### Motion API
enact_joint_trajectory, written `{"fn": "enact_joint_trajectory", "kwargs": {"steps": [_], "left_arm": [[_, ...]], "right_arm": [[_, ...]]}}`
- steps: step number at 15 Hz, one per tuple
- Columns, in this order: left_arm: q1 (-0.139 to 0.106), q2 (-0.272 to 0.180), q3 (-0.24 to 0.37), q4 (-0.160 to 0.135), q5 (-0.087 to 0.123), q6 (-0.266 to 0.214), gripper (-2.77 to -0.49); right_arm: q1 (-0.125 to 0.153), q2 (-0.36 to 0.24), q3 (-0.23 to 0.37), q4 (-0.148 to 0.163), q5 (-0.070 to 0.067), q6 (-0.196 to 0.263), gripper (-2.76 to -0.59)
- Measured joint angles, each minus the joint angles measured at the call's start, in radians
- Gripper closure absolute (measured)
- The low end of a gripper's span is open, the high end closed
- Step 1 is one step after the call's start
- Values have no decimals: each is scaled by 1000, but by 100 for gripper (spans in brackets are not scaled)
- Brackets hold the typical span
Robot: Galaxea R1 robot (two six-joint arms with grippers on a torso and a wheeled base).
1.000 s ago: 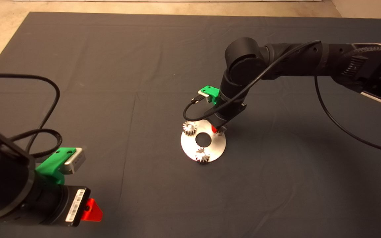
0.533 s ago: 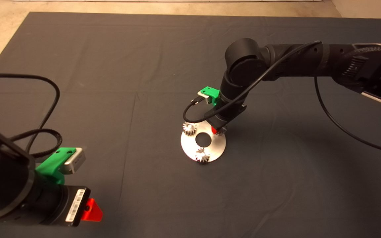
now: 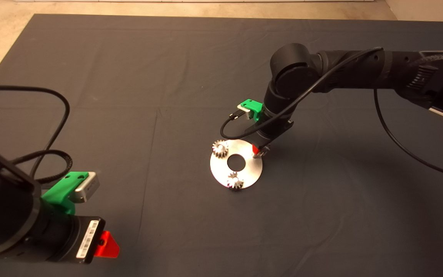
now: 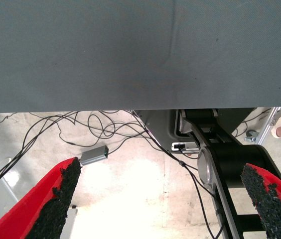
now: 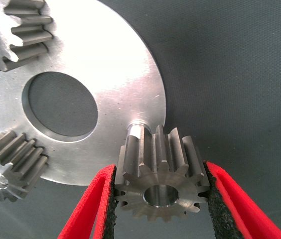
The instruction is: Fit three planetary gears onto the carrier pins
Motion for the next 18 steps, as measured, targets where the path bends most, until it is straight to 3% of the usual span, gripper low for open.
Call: {"fn": "enact_joint_trajectory", "kwargs": {"steps": [18], "left_arm": [[0, 3, 0, 0, 0, 0, -233]], "right_arm": [[-1, -1, 12, 0, 0, 0, -108]]}}
